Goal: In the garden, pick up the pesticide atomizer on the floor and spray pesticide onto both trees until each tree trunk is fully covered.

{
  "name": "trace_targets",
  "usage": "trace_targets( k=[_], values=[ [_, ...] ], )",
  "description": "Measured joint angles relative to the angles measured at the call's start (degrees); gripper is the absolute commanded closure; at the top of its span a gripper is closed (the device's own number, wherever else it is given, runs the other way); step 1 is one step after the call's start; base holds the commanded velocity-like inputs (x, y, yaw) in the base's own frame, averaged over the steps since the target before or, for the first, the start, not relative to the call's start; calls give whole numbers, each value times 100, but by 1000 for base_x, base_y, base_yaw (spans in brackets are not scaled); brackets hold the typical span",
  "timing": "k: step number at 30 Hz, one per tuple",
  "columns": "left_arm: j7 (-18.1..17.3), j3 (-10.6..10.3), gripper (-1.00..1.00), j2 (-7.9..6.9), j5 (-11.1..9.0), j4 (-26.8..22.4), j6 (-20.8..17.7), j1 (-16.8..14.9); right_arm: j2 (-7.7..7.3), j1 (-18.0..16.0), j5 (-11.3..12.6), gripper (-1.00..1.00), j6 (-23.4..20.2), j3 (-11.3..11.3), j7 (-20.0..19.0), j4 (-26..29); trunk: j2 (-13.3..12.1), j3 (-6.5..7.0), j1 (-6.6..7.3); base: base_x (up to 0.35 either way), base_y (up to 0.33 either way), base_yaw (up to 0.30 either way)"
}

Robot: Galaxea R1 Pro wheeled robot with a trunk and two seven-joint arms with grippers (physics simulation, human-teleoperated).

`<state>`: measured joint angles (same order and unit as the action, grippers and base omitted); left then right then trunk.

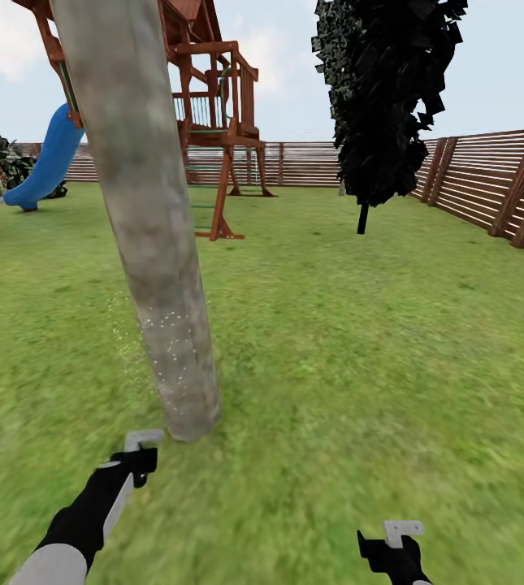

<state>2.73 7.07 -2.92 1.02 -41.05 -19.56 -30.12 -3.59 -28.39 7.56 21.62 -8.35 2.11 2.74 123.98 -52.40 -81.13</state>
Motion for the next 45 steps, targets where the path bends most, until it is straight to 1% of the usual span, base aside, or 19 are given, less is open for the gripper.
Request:
trace_targets(
  k=[1,2,4,6,15,23,34,45],
  values=[
    [26,-3,100,70,-18,238,76,1,-1,0,0,-100,0,1,0,-1,0,0,0,0,0,0],
    [26,-4,100,116,-6,327,278,-2,-2,0,0,-100,0,0,0,-1,0,1,0,0,0,0],
    [17,-13,100,137,6,406,616,-2,-2,0,0,-100,0,1,8,5,0,1,0,0,-163,0],
    [23,-20,100,141,10,435,687,-2,-2,0,-11,-100,0,0,16,2,0,1,0,0,-256,0],
    [-18,-21,100,126,-1,441,725,-2,-2,4,-19,-100,0,-1,4,0,0,1,0,35,-271,3],
    [-19,-21,100,134,-2,444,730,-2,-2,7,-18,-100,0,-4,9,-1,0,1,0,92,-273,186],
    [-19,-21,100,134,-4,448,729,-2,-2,7,-18,-100,0,-1,9,-1,0,1,0,90,-273,8],
    [42,-12,100,125,-33,446,730,-2,-2,9,-18,-100,0,-8,9,-1,0,1,0,75,-273,254]
  ],
)
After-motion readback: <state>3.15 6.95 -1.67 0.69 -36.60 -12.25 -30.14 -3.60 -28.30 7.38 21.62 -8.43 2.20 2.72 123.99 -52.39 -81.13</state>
